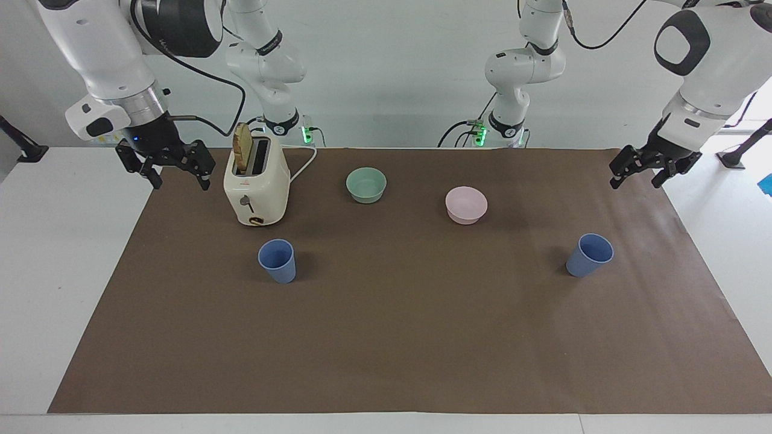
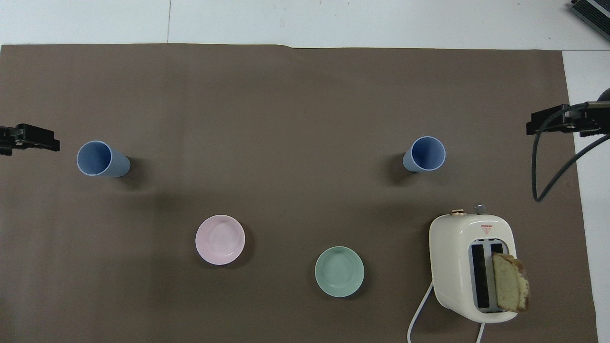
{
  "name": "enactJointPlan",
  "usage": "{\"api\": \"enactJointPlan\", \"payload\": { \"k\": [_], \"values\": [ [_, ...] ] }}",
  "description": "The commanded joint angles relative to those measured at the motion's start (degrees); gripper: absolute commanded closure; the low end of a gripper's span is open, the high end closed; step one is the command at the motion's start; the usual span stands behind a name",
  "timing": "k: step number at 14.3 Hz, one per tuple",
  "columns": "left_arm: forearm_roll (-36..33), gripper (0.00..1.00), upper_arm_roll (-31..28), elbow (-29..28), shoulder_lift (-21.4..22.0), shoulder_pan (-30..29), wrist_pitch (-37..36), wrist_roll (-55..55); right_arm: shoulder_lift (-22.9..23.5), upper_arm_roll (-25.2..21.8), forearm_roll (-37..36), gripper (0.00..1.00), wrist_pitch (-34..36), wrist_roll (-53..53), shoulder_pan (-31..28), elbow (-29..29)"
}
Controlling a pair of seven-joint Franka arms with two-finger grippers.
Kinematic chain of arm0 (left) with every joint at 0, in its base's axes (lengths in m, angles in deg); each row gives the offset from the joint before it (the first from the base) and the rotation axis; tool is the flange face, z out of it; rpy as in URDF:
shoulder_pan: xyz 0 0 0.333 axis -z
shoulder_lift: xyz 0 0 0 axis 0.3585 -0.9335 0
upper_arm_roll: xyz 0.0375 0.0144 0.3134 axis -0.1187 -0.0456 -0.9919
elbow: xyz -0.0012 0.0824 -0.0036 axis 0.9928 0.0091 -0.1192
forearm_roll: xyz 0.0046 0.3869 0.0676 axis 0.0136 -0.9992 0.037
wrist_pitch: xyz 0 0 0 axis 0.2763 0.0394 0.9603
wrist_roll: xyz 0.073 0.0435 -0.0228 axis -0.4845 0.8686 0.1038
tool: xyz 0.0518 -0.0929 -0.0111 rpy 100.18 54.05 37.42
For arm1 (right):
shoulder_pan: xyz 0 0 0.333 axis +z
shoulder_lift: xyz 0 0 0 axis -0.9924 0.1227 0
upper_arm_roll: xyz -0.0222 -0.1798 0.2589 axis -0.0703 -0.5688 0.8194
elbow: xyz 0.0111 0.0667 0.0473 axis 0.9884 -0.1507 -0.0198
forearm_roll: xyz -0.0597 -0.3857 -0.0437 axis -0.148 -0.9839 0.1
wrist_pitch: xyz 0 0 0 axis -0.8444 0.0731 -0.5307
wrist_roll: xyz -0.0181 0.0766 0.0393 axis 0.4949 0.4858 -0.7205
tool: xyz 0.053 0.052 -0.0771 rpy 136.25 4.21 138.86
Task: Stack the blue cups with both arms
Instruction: 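Reach the left gripper to the blue cup nearest it and grasp it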
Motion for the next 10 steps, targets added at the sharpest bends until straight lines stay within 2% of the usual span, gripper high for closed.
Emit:
{"api": "enactJointPlan", "payload": {
  "k": [1,5,10],
  "values": [
    [0.5,0.0,0.36,-1.84,-2.26,-2.01,3.82,0.56,-1.12,0.2,0.47,0.0,-0.3,1.14,-0.28,-1.14],
    [0.59,0.0,0.36,-6.31,-5.17,-2.11,11.2,0.56,-1.04,0.2,0.47,0.0,-0.3,1.14,-0.19,-1.14],
    [0.76,0.0,0.36,-7.64,-6.58,-1.05,13.23,4.25,-1.04,0.11,0.47,0.0,-0.3,1.14,-0.19,-1.05]
  ]
}}
